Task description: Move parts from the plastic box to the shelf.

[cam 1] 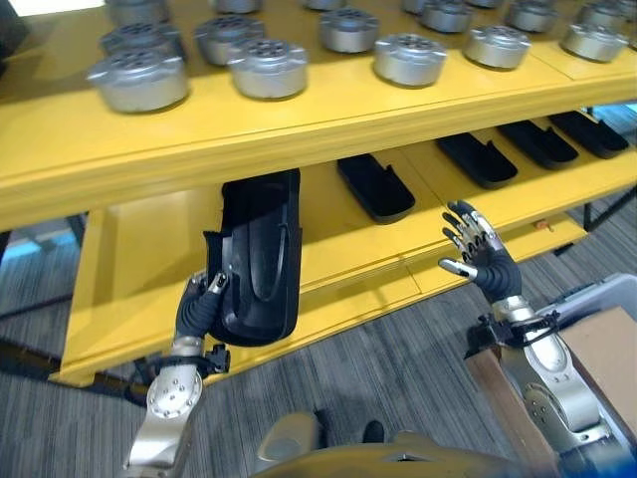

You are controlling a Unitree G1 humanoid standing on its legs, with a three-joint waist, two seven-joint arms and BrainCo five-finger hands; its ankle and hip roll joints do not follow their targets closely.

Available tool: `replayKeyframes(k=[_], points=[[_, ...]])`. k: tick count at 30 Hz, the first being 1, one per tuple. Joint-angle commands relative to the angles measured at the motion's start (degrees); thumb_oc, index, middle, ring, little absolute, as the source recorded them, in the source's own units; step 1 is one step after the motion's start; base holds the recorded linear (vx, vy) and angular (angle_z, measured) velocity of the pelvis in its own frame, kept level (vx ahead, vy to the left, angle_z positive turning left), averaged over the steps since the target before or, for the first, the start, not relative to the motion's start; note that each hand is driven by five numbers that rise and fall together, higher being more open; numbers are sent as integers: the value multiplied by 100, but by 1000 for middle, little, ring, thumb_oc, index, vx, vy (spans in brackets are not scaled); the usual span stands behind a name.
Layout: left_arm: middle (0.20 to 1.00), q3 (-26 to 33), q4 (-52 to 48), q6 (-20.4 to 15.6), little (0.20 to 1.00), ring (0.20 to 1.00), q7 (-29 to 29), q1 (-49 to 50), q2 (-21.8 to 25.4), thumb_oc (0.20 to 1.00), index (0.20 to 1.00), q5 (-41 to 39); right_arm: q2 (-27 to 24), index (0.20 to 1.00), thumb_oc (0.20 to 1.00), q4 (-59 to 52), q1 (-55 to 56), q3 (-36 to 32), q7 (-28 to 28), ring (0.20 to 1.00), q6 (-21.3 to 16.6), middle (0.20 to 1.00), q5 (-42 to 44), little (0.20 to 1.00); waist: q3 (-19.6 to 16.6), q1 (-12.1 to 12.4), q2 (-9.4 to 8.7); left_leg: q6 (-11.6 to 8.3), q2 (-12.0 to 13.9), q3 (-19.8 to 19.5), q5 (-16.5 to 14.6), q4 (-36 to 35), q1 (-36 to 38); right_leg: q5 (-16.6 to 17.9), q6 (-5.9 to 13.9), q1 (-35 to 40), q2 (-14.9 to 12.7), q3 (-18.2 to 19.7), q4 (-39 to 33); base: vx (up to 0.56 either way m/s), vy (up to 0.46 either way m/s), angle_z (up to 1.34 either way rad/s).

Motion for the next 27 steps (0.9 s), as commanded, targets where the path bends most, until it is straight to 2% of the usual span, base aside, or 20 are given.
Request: replayKeyframes(k=[1,2,3,4,5,8,10,11,12,14,15,17,21,27], points=[[200,211,-673,-367,200,200,253,-7,27,200,200,-169,-33,1000,1000,-202,186,-177,-190,1000,-338,1000,126,1000,-292,-298,185,140,480,228,1182,-1851,598,-297,498,-463,-24,486,697,-9,330,103],[200,136,-714,-332,200,200,289,-74,35,200,200,-163,-63,1000,1000,-207,265,-278,-285,1000,-360,1000,146,1000,-249,-383,297,-41,896,378,1571,-2390,567,-471,552,-601,-275,301,1191,5,314,92],[200,103,-721,-342,200,200,282,-117,53,200,200,-139,-65,1000,1000,-219,302,-324,-310,1000,-385,1000,148,1000,-213,-417,332,-106,1021,489,1654,-2522,554,-535,584,-625,-370,232,1356,-5,443,92],[200,57,-716,-349,200,200,275,-152,80,200,200,-100,-40,1000,1000,-237,326,-324,-325,1000,-400,1000,127,1000,-206,-448,380,-143,1067,622,1524,-2598,621,-597,648,-662,-470,169,1507,3,300,77],[200,46,-698,-347,200,200,260,-138,111,200,200,-86,13,1000,1000,-230,349,-319,-320,1000,-389,1000,131,1000,-214,-427,414,-195,1024,542,1421,-2680,700,-586,686,-672,-529,176,1529,25,296,86],[200,51,-699,-343,200,200,173,-100,144,200,200,-63,143,1000,1000,-257,457,-352,-253,1000,-383,1000,173,1000,-217,-362,407,-176,694,379,1089,-2539,648,-346,847,-457,-763,191,1305,90,290,55],[200,84,-738,-335,200,200,155,-87,253,200,200,-21,214,1000,1000,-294,558,-378,-220,1000,-374,1000,175,1000,-174,-296,300,-129,449,398,953,-2421,570,-86,1021,-247,-1001,142,1109,104,353,67],[200,106,-747,-350,200,200,117,-58,378,200,200,23,267,1000,1000,-294,661,-375,-177,1000,-329,1000,139,1000,-132,-201,208,-84,149,377,820,-2340,459,223,1141,-72,-1242,49,838,102,436,43],[200,111,-751,-351,200,200,128,-75,438,200,200,52,303,1000,1000,-279,683,-371,-165,1000,-321,1000,144,1000,-108,-143,115,-73,-26,322,732,-2152,275,390,1202,58,-1355,-76,608,104,377,47],[200,146,-751,-367,200,200,151,-27,443,200,200,44,287,1000,1000,-301,683,-346,-113,1000,-295,1000,112,1000,-123,-104,45,-49,-99,322,656,-2064,209,469,1235,106,-1389,-126,481,78,217,65],[200,126,-730,-385,200,200,170,-14,369,200,200,27,259,1000,1000,-310,678,-328,-70,1000,-262,1000,85,1000,-140,-67,10,38,-357,419,486,-1734,-4,650,1261,186,-1592,-217,352,65,240,49],[200,146,-729,-398,200,200,178,8,348,200,200,8,242,1000,1000,-317,625,-287,-48,1000,-255,1000,104,1000,-151,-38,-34,37,-405,440,428,-1622,-109,692,1252,129,-1624,-178,317,33,199,14],[200,208,-753,-412,200,200,228,23,404,200,200,40,329,1000,1000,-300,416,-119,-43,1000,-251,1000,112,1000,-153,79,-159,162,-588,468,217,-1309,-329,1016,1358,104,-1733,-180,162,41,142,-9],[200,243,-654,-407,200,200,344,-198,600,200,200,273,432,1000,1000,-197,162,186,33,1000,-195,1000,194,1000,-151,148,-228,336,-867,541,0,-1160,-394,1502,1442,116,-1930,-207,64,24,131,2]])
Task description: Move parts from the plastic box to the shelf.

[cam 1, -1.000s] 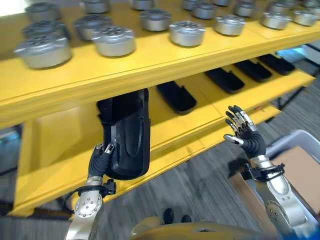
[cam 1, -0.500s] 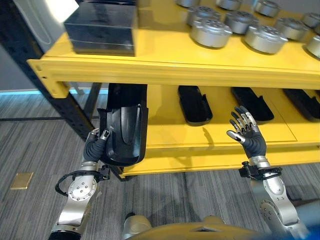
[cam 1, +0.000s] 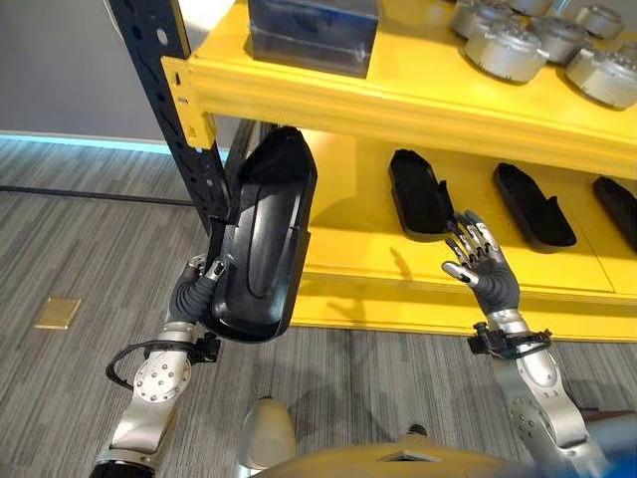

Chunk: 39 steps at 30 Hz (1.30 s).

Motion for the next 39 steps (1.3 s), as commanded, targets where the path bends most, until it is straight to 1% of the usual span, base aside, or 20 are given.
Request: replayKeyframes(k=[1,5,8,9,13,14,16,18,20,25,26,28,31,37,38,39], points=[[200,425,-455,-396,200,200,364,-340,-39,200,200,66,-198,1000,1000,-123,-214,87,95,1000,-203,1000,242,1000,-148,18,221,41,-24,174,488,-1427,821,885,957,-18,154,46,528,22,123,15],[200,218,-233,-328,200,200,484,-738,64,200,200,287,-167,1000,1000,-50,-344,275,136,1000,-144,1000,260,1000,-159,4,178,70,-17,247,453,-1421,817,911,961,-50,162,38,475,11,18,4],[200,-48,-125,-274,200,200,544,-1027,26,200,200,381,-185,1000,1000,-109,-339,349,177,1000,-116,1000,264,1000,-106,-38,164,77,41,305,440,-1383,830,840,944,-111,203,71,502,9,-19,-11],[200,-58,-113,-278,200,200,549,-1040,24,200,200,384,-186,1000,1000,-112,-338,342,177,1000,-114,1000,264,1000,-100,-27,167,76,45,310,438,-1380,832,837,942,-114,205,77,508,-18,-45,-14],[200,-602,56,-243,200,200,647,-1672,-24,200,200,512,-290,1000,1000,-257,-330,382,146,1000,-142,1000,266,1000,153,-164,142,33,199,408,460,-1231,753,646,921,-301,261,148,638,-67,-88,-19],[200,-867,100,-240,200,200,691,-2012,-81,200,200,494,-334,1000,1000,-304,-354,386,96,1000,-169,1000,220,1000,302,-218,159,2,264,416,492,-1158,653,524,899,-435,281,192,730,-146,-104,-28],[200,-1101,167,-254,200,200,757,-2307,-169,200,200,434,-365,1000,1000,-341,-415,399,27,1000,-197,1000,182,1000,447,-277,168,-24,339,426,539,-1079,531,450,872,-578,292,210,812,-135,-94,-14],[200,-1246,261,-273,200,200,824,-2601,-246,200,200,375,-395,1000,1000,-348,-492,413,-31,1000,-230,1000,166,1000,562,-319,196,-48,383,421,588,-1057,426,387,857,-722,303,246,873,-117,-71,-13],[200,-1418,420,-287,200,200,1048,-3144,-423,200,200,234,-421,1000,1000,-338,-659,431,-156,1000,-293,1000,127,1000,747,-398,262,-87,430,397,705,-1044,254,283,820,-957,306,278,1005,-119,-63,-16],[200,-1547,611,-286,200,200,1286,-3600,-546,200,200,173,-451,1000,1000,-320,-804,476,-251,1000,-345,1000,150,1000,896,-459,338,-120,453,369,773,-1034,120,179,780,-1163,280,305,1167,-67,-22,-5],[200,-1584,723,-305,200,200,1463,-3904,-639,200,200,142,-465,1000,1000,-316,-881,538,-285,1000,-389,1000,176,1000,1012,-504,384,-142,480,366,802,-997,36,120,741,-1278,279,352,1261,-64,-17,1],[200,-1579,807,-328,200,200,1661,-4158,-710,200,200,120,-510,1000,1000,-317,-906,582,-294,1000,-427,1000,211,1000,1119,-544,420,-170,518,368,807,-936,-36,61,723,-1396,272,375,1377,-84,-22,3],[200,-1417,854,-362,200,200,1961,-4404,-735,200,200,44,-575,1000,1000,-317,-912,613,-325,1000,-463,1000,227,1000,1215,-579,423,-194,548,348,835,-908,-111,26,695,-1502,276,411,1454,-49,-20,-1],[200,-1073,915,-385,200,200,2480,-4791,-640,200,200,121,-663,1000,1000,-344,-844,615,-287,1000,-502,1000,308,1000,1249,-628,388,-213,569,327,830,-870,-186,4,695,-1593,275,420,1522,0,0,0],[200,-1074,917,-386,200,200,2481,-4793,-640,200,200,122,-664,1000,1000,-344,-845,615,-286,1000,-502,1000,308,1000,1249,-628,389,-213,569,326,830,-868,-188,4,695,-1594,275,419,1523,0,0,0],[200,-1000,1035,-375,200,200,2663,-5001,-561,200,200,195,-711,1000,1000,-361,-825,595,-247,1000,-509,1000,332,1000,1247,-648,374,-221,568,313,822,-838,-239,10,703,-1611,273,424,1527,0,0,0]])
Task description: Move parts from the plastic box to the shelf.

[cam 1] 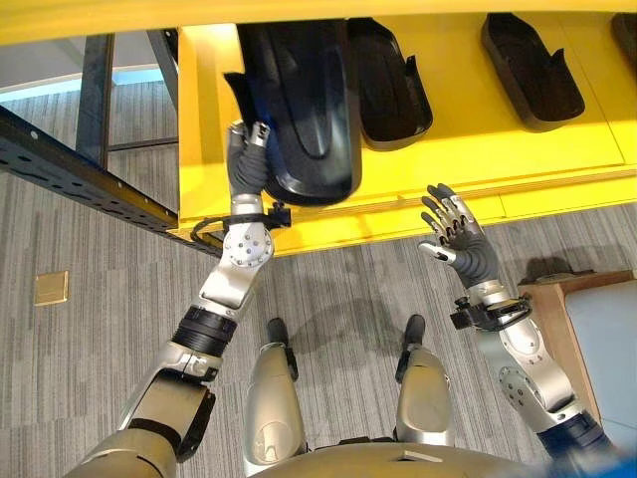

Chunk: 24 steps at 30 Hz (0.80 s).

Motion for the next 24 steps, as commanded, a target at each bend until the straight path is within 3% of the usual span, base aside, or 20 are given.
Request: replayKeyframes(k=[1,4,9,15,20,24], points=[[200,252,42,-485,200,200,398,-726,194,200,200,160,-182,1000,1000,-401,36,-56,112,1000,-456,1000,194,1000,-151,5,-133,219,-35,187,28,-201,225,-50,-163,-38,-119,62,509,0,0,0],[200,306,719,-307,200,200,864,-1339,544,200,200,500,-239,1000,1000,-405,97,-56,214,1000,-463,1000,299,1000,-188,-88,-169,207,-28,170,2,-92,85,-57,-148,-164,-116,101,571,-9,10,4],[200,194,1725,-229,200,200,883,-2116,984,200,200,147,-344,1000,1000,-435,196,-79,329,1000,-451,1000,342,1000,-259,-224,-174,200,-13,131,-52,152,-192,-94,-147,-369,-98,162,689,-9,6,2],[200,-197,2503,-67,200,200,595,-2803,1453,200,200,-28,-440,1000,1000,-431,250,-87,445,1000,-420,1000,398,1000,-284,-311,-100,153,72,15,-295,590,-558,-398,-119,-718,-28,274,1141,0,14,-1],[200,-353,2986,-81,200,200,426,-3209,1543,200,200,-456,-476,1000,1000,-420,181,-49,478,1000,-374,1000,416,1000,-283,-346,-65,178,118,-28,-431,1027,-951,-598,-160,-1093,-15,346,1533,-41,21,0],[200,-662,3840,139,200,200,113,-3636,1828,200,200,-619,-573,1000,1000,-421,69,-27,521,1000,-345,1000,465,1000,-323,-388,-9,222,181,-80,-548,1453,-1366,-726,-187,-1552,8,453,1947,-46,44,-8]])
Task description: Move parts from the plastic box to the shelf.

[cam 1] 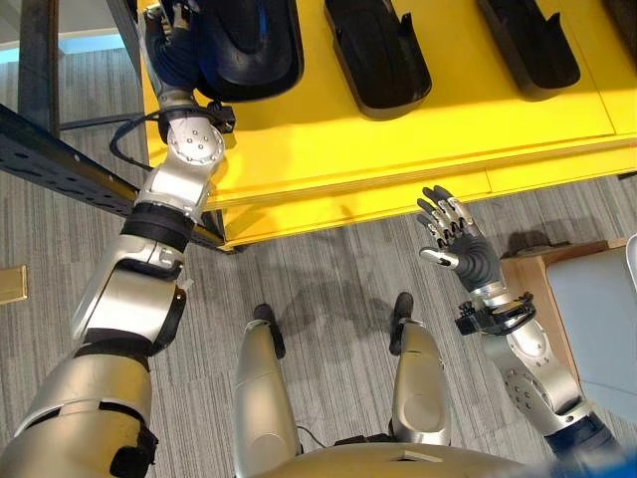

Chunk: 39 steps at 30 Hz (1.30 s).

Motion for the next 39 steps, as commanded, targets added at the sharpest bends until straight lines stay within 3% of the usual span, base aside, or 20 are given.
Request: replayKeyframes(k=[1,4,15,23,35,39], points=[[200,235,189,-47,200,200,-184,-465,485,200,200,-156,-272,1000,1000,-310,17,-142,144,1000,-260,1000,127,1000,-382,12,128,43,124,108,39,-192,39,-403,-253,-292,148,49,686,-36,28,-7],[200,254,567,-30,200,200,-336,-558,609,200,200,-450,-286,1000,1000,-321,49,-173,166,1000,-262,1000,145,1000,-460,30,177,84,106,8,-28,53,-295,-515,-260,-597,121,66,968,-33,28,2],[200,697,1191,-185,200,200,-577,-620,356,200,200,-1897,-394,1000,1000,-345,101,-30,195,1000,-178,1000,265,1000,-634,102,167,78,34,-108,-52,154,-602,-656,-320,-840,96,107,1174,-3,11,7],[200,563,1538,51,200,200,-769,-728,387,200,200,-1662,-531,1000,1000,-406,244,-115,284,1000,-142,1000,322,1000,-661,77,140,55,43,-110,-16,160,-766,-685,-359,-1048,119,174,1218,-2,8,1],[200,-164,1639,467,200,200,-850,-1002,220,200,200,-316,-628,1000,1000,-438,355,-285,465,1000,-89,1000,415,1000,-707,26,169,49,82,-73,13,211,-935,-722,-388,-1344,128,310,1366,0,3,0],[200,-201,1697,489,200,200,-861,-1076,199,200,200,-252,-673,1000,1000,-455,401,-318,522,1000,-65,1000,442,1000,-720,12,175,41,97,-63,20,233,-979,-738,-399,-1422,125,327,1411,1,-3,-4]])
